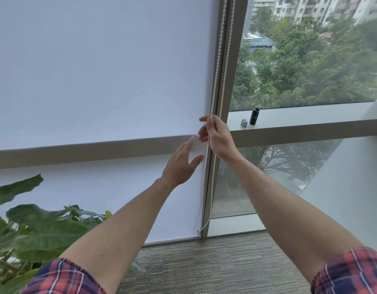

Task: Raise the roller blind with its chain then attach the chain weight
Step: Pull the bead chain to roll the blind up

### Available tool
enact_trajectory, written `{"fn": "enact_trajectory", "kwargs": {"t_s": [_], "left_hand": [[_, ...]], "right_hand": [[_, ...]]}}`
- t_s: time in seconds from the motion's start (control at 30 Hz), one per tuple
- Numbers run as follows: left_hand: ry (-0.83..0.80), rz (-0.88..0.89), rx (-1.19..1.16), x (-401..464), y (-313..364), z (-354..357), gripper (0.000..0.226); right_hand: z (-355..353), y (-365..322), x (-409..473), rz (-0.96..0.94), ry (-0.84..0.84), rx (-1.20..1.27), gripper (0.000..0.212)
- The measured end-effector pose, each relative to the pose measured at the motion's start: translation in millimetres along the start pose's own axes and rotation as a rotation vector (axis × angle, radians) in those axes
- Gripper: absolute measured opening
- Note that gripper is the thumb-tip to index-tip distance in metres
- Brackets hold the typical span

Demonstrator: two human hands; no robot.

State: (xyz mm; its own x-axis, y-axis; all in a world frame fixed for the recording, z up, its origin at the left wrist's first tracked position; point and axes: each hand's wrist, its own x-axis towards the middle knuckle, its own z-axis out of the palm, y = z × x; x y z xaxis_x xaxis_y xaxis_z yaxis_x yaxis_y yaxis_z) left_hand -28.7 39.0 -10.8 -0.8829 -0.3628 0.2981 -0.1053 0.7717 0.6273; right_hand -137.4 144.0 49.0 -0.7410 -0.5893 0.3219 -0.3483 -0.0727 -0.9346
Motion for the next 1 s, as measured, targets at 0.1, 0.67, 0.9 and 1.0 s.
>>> {"fn": "enact_trajectory", "kwargs": {"t_s": [0.1,0.67,0.9,1.0], "left_hand": [[-0.065,-0.033,-0.179,4.2,6.8,3.4,0.049],[0.117,-0.194,-0.730,0.1,35.4,0.5,0.023],[0.196,0.016,-1.010,26.8,95.2,-38.4,0.038],[0.179,0.132,-1.018,30.9,109.5,-44.5,0.040]], "right_hand": [[4.2,-1.3,-3.7,-0.030,0.023,0.015,0.030],[23.6,5.8,-51.5,-0.063,0.203,0.048,0.037],[37.2,10.3,-60.5,-0.102,0.205,0.030,0.041],[38.9,14.6,-64.5,-0.085,0.207,0.052,0.049]]}}
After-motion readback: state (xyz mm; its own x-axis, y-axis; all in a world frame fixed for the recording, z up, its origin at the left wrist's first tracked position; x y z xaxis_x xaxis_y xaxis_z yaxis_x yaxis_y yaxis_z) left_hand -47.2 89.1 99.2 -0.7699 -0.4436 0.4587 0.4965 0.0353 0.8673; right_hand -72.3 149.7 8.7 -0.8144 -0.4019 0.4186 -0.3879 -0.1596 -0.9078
